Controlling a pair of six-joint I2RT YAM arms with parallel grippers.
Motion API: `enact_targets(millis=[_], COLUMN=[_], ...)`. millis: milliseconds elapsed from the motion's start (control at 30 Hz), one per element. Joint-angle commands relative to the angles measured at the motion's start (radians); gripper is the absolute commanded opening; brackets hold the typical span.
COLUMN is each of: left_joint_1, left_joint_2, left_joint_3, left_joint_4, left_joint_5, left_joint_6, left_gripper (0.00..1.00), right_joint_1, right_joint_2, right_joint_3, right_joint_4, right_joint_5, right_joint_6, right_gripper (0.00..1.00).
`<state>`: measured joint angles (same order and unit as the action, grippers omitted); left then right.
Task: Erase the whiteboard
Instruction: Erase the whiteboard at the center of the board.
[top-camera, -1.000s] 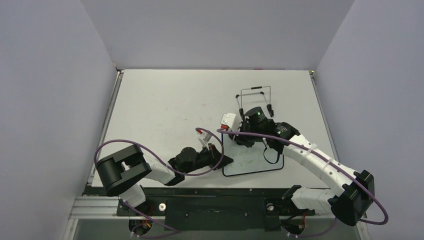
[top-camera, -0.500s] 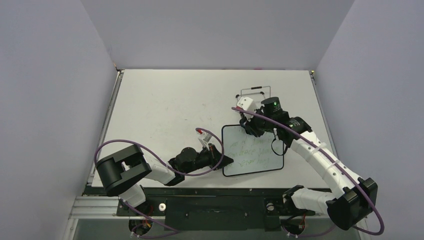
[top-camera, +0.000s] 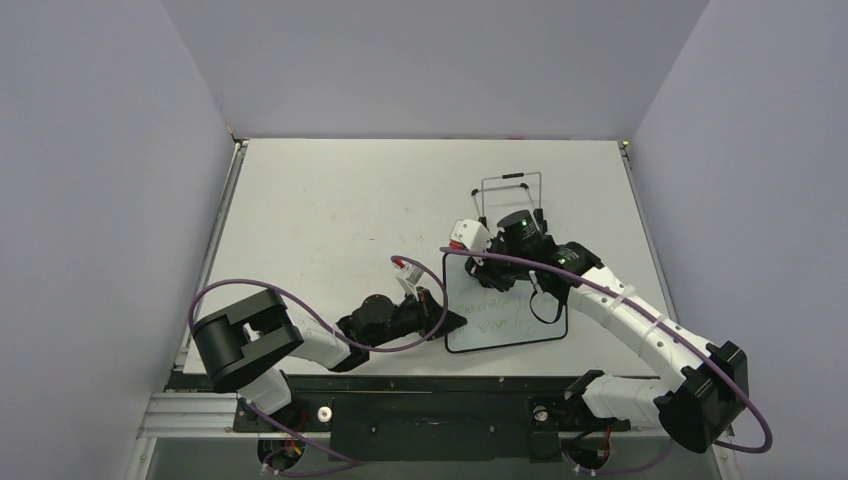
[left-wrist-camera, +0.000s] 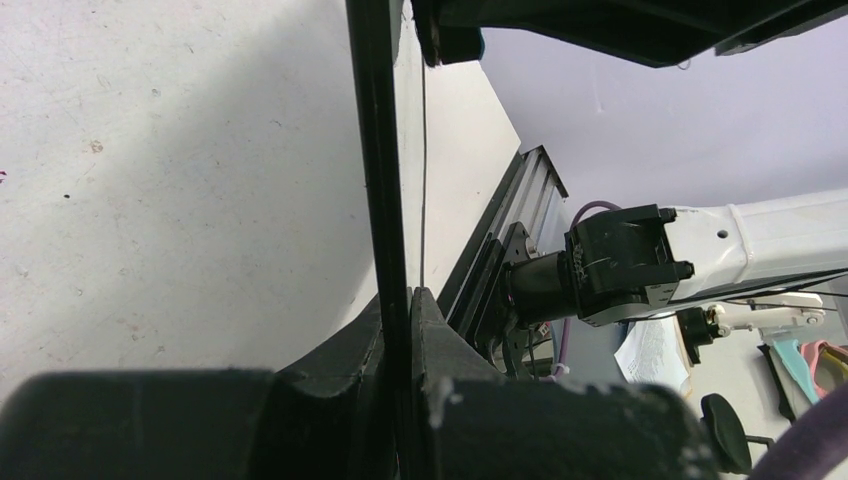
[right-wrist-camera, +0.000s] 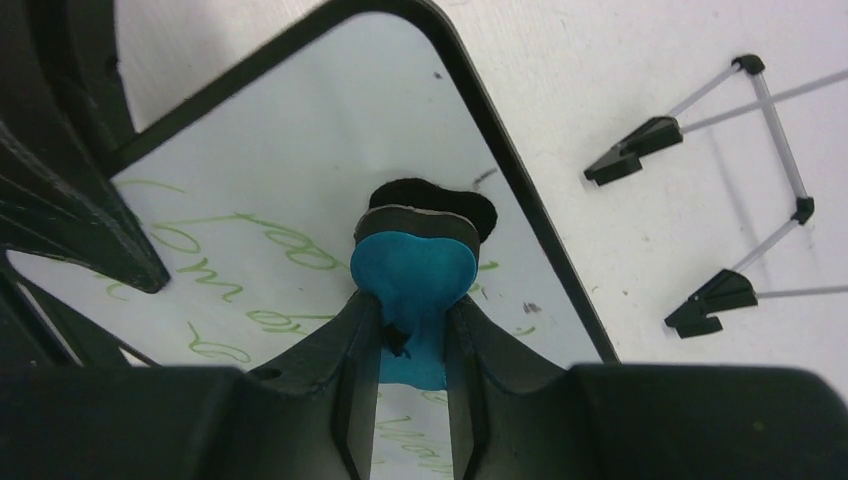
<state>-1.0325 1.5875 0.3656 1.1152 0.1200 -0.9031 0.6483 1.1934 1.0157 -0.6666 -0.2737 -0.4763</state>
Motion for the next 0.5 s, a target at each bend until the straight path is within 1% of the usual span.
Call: enact_targets(millis=[0,100,233,367,467], left_joint_1=[-0.005,-0.005,-0.005,-0.005,-0.005], left_joint_2=[-0.029,-0.026,-0.026,-0.033,-0.036], left_joint_3=[0.007,0.009,0.008,0.003,0.001], left_joint_4=[0.064,0.068,0.071,0.069,0.069], left_joint_5=[0.003,0.009,0.011,0.006,0.004], left_joint_6=[0.053,0.053,0.051,0.052,0.053], left_gripper=[0.00,0.00,0.00,0.00,0.00], right_joint_1=[-0.043,-0.076,-0.054,0.008,0.030], right_joint_2=[-0.025,-0.012,0.026,0.033,0.012], right_joint_3=[-0.036,-0.010,0.026,0.031,0.009], right_joint_4=[0.088,0.112,0.098,0.026,-0.026], right_joint_5=[0.155,0.188,0.159,0.059,-0.008], right_joint_6=[0.036,0.072,0.059,-0.019,-0.066], right_gripper=[0.00,0.00,0.00,0.00,0.00])
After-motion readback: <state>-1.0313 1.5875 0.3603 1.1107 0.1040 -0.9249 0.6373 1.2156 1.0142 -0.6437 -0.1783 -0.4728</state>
